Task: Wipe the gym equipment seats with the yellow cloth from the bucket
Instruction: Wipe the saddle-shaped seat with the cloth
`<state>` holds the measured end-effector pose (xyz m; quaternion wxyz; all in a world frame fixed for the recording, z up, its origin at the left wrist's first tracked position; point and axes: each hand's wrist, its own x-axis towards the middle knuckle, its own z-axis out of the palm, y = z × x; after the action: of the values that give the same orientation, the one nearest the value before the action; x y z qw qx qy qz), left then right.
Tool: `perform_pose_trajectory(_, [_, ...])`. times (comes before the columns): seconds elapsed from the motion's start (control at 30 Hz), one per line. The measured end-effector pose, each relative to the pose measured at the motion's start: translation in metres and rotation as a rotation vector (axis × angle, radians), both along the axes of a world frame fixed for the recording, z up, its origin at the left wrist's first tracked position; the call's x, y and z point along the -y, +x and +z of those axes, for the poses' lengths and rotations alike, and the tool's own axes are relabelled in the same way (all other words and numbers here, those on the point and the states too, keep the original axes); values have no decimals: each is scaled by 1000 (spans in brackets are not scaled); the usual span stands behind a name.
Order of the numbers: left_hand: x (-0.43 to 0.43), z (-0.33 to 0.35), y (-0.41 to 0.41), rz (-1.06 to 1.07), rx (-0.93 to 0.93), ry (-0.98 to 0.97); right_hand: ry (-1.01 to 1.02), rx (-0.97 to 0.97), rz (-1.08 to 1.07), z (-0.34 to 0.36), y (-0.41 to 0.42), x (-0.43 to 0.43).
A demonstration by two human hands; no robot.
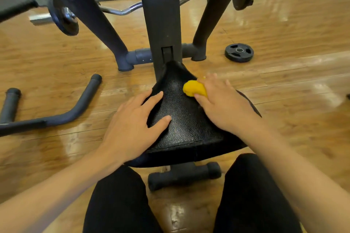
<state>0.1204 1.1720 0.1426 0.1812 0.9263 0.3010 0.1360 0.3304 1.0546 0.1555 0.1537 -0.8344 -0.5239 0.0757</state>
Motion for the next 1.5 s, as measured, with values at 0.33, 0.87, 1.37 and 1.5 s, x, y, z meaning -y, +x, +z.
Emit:
perform_pose_trajectory(0.33, [-4,-5,-3,-198,8,122,182,-82,16,-3,-16,80])
perform_pose_trajectory(0.87, [-3,2,-1,-147,62,19,211,89,240,-10,-85,75])
perform_pose_trajectory(1.37, [0,0,0,-144,38,69,355,7,-37,-27,-38,102])
perform_pose_trajectory(1.5, [0,0,2,-141,53,66,79,-150,-70,4,22,44])
